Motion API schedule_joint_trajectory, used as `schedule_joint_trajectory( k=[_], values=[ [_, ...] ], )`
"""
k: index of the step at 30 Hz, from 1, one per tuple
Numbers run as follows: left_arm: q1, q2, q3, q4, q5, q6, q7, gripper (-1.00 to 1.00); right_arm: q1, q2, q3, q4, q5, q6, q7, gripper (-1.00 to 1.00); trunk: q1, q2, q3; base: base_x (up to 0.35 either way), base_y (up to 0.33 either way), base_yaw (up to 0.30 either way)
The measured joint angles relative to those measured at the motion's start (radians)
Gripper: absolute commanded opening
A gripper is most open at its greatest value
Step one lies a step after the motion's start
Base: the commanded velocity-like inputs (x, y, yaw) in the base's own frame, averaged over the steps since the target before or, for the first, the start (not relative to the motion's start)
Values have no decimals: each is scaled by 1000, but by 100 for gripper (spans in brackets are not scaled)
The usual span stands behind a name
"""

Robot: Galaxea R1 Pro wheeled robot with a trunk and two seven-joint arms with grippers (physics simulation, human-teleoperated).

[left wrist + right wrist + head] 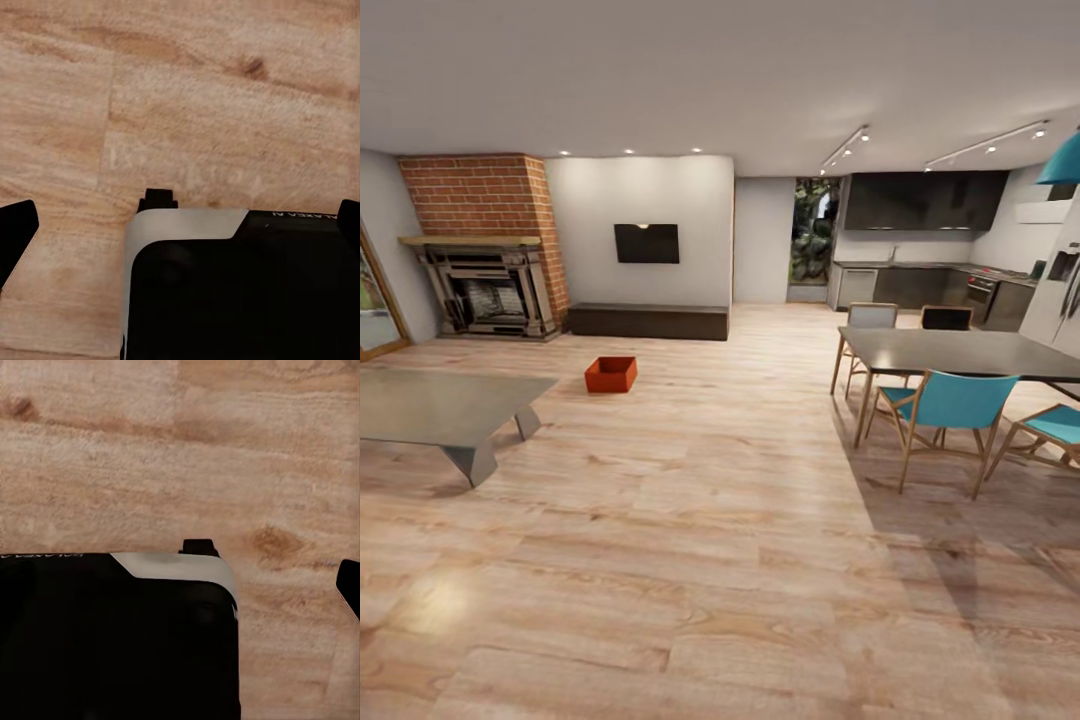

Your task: Move the two storage containers from the living room to the garage. In the garage, place one container on the floor and stack the other container on top of it (either order is fine).

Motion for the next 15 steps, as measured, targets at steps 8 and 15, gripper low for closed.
schedule_joint_trajectory(
  k=[8, 15],
  values=[
    [0, 0, 0, 0, 0, 0, 0, 100, 0, 0, 0, 0, 0, 1, 0, 100, 0, 0, 0, 322, 0, 0],
    [0, 0, 0, 0, 0, 0, 0, 100, 0, 0, 0, 0, 0, 1, 0, 100, 0, 0, 0, 322, 0, 0]
  ],
)
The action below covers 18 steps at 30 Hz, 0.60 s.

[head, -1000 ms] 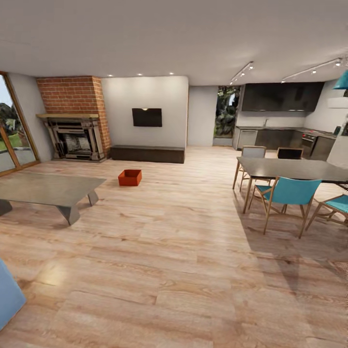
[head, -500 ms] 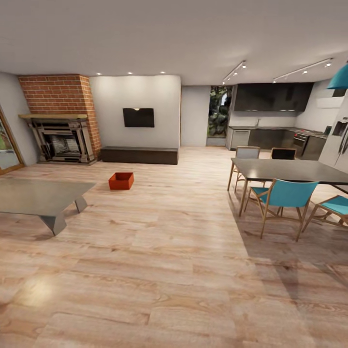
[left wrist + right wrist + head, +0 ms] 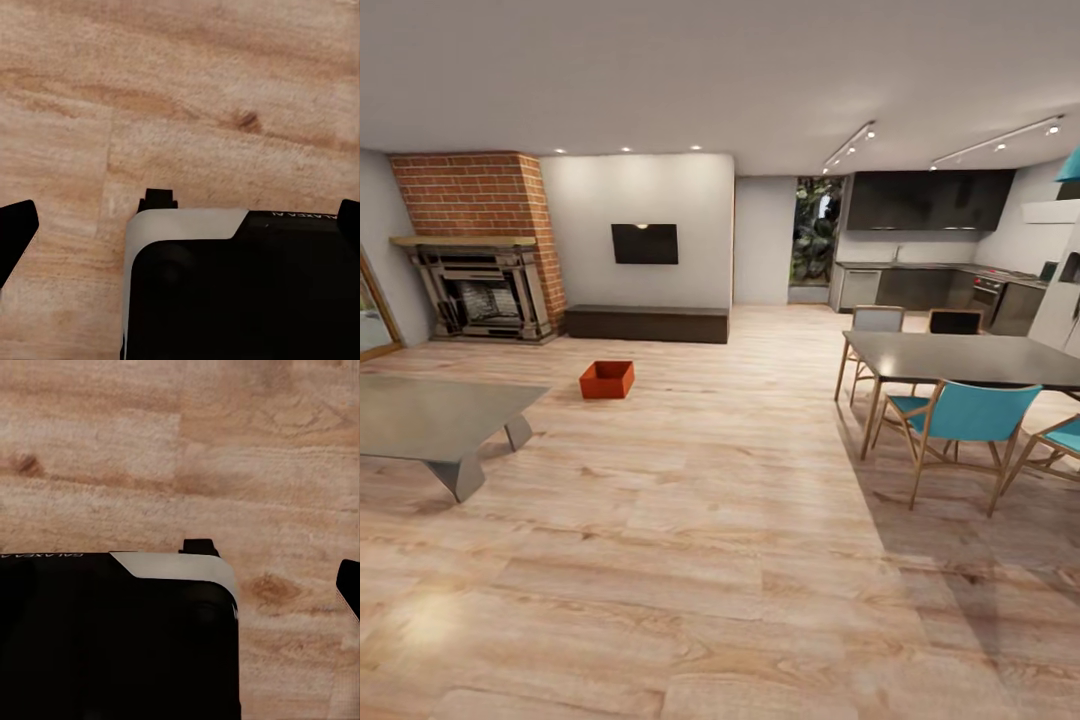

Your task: Move the two storage containers from the living room to the garage. In the garage, place one container on the floor and stack the other container on top of it (either order is fine).

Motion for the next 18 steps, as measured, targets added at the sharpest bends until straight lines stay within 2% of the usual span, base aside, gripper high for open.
schedule_joint_trajectory(
  k=[18],
  values=[
    [0, 0, 0, 0, 0, 0, 0, 100, 0, 0, 0, 0, 0, 0, 0, 100, 0, 0, 0, 322, 0, 0]
  ],
)
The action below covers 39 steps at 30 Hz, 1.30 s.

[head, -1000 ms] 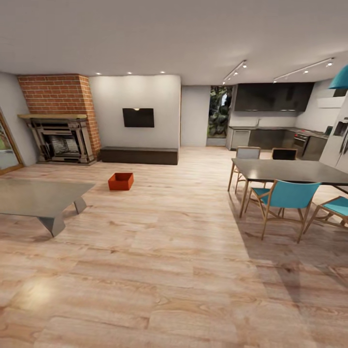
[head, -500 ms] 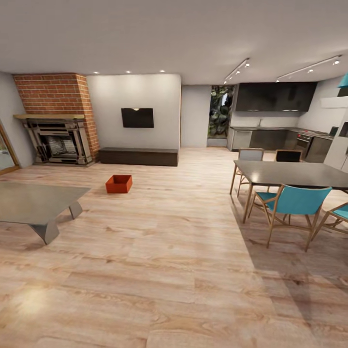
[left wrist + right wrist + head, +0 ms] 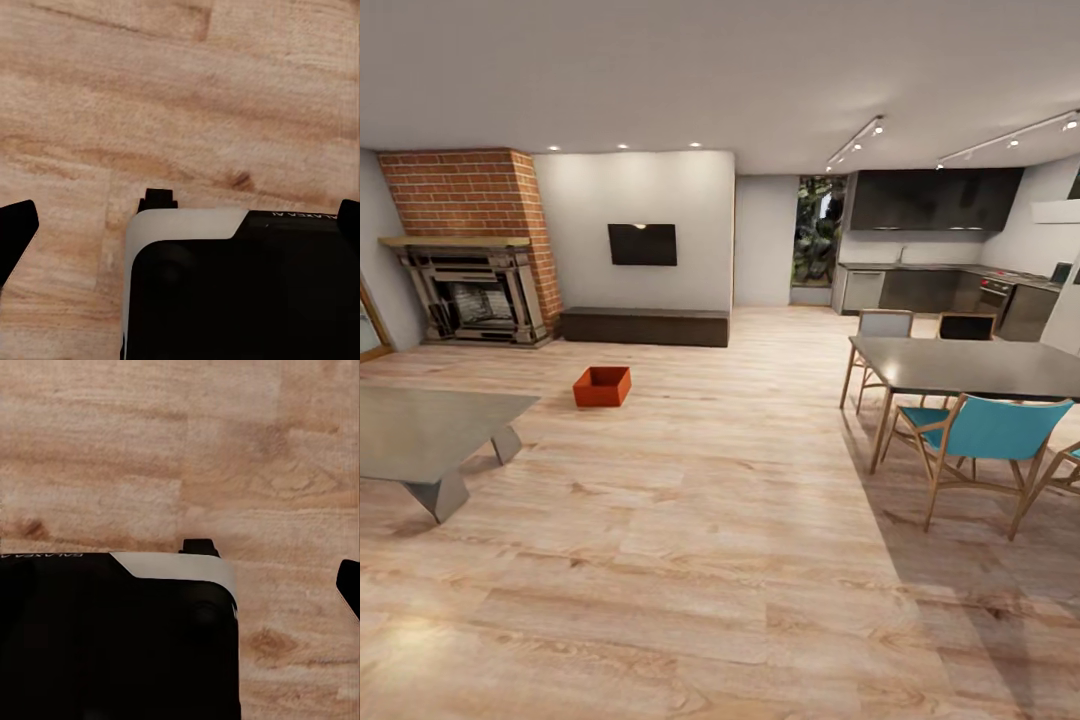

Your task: Move the two storage containers from the living room to the garage. In the garage, place one container on the floor and stack the other container on top of it (either order is fine).

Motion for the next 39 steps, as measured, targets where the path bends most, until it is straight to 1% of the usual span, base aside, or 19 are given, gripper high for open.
schedule_joint_trajectory(
  k=[39],
  values=[
    [0, 0, 0, 0, 0, 0, 0, 100, 0, 0, 0, 0, 0, 0, 0, 100, 0, 0, 0, 322, 0, 0]
  ],
)
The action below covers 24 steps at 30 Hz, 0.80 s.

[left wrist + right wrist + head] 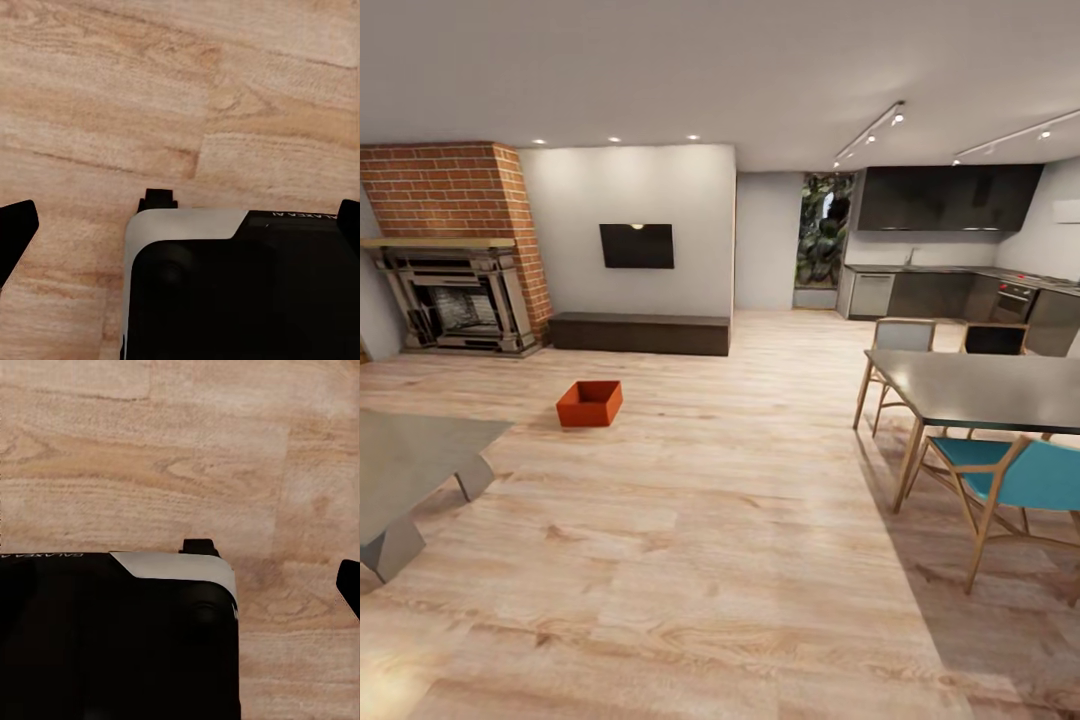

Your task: Move the two storage containers from the living room to the garage. In the garage, place one container on the floor and stack the other container on top of it (either order is fine).

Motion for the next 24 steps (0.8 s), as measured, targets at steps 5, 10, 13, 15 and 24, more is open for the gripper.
schedule_joint_trajectory(
  k=[5, 10, 13, 15, 24],
  values=[
    [0, 0, 0, 0, 0, 0, 0, 100, 0, 0, 1, 0, 1, 0, 0, 100, 0, 0, 0, 322, 0, 0],
    [0, 0, 0, 0, 0, 0, 0, 100, 0, 0, 0, 0, 1, 0, 0, 100, 0, 0, 0, 322, 0, 0],
    [0, 0, 0, 0, 0, 0, 0, 100, 0, 0, 0, 0, 0, -1, 0, 100, 0, 0, 0, 322, 0, 0],
    [0, 0, 0, 0, 0, 0, 0, 100, 0, 0, 0, 0, 0, -1, 0, 100, 0, 0, 0, 322, 0, 0],
    [0, 0, 0, 0, 0, 0, 0, 100, 0, 0, 0, 0, 1, -1, 0, 100, 0, 0, 0, 322, 0, 0]
  ],
)
